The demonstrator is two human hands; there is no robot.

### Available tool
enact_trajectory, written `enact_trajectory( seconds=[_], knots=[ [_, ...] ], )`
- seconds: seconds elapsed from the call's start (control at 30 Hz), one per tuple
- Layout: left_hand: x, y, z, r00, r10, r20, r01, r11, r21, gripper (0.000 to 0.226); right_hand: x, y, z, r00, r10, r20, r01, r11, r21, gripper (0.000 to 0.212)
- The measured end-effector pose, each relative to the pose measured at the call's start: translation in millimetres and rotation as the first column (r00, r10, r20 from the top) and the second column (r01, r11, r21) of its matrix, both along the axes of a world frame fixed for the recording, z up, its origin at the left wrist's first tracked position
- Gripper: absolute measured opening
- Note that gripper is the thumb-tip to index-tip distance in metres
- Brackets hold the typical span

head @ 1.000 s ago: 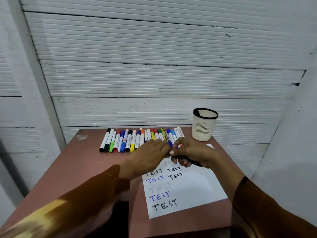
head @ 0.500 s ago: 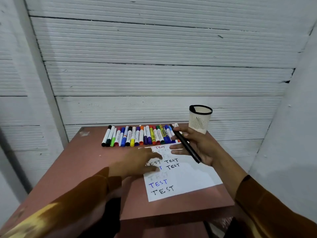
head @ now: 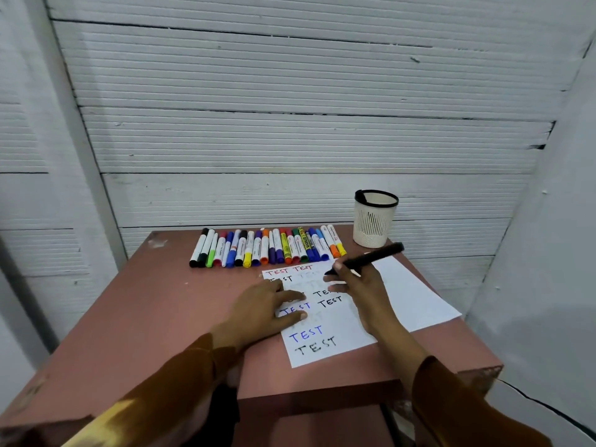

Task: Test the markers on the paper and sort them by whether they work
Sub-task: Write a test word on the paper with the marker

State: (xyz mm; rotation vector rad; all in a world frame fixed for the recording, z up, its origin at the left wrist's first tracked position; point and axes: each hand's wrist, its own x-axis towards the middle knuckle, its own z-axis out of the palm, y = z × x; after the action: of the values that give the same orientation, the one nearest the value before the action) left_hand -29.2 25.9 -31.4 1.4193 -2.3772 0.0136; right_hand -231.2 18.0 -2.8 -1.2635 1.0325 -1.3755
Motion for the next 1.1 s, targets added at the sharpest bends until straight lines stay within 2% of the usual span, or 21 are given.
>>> enact_trajectory(
  seconds=[0.17,0.33,0.57,1.1],
  knots=[
    [-0.3,-0.3,0.8,1.000,0.009,-0.012,-0.009,1.000,0.017,0.092,2.9,3.4,-13.5,0.978,-0.067,-0.198,0.066,0.998,-0.011,0.021],
    [-0.5,-0.1,0.9,1.000,0.012,-0.023,-0.012,1.000,0.010,0.092,3.4,3.2,-13.0,0.925,-0.084,-0.371,0.084,0.996,-0.014,0.022],
    [-2.4,2.8,3.3,0.999,0.036,-0.015,-0.036,0.999,0.015,0.079,4.7,6.1,-14.1,0.917,-0.060,-0.394,0.055,0.998,-0.024,0.026],
    [-1.2,1.5,0.7,0.999,0.037,-0.033,-0.037,0.999,0.013,0.076,9.9,13.6,-12.1,0.890,-0.057,-0.451,0.018,0.996,-0.090,0.027]
  ],
)
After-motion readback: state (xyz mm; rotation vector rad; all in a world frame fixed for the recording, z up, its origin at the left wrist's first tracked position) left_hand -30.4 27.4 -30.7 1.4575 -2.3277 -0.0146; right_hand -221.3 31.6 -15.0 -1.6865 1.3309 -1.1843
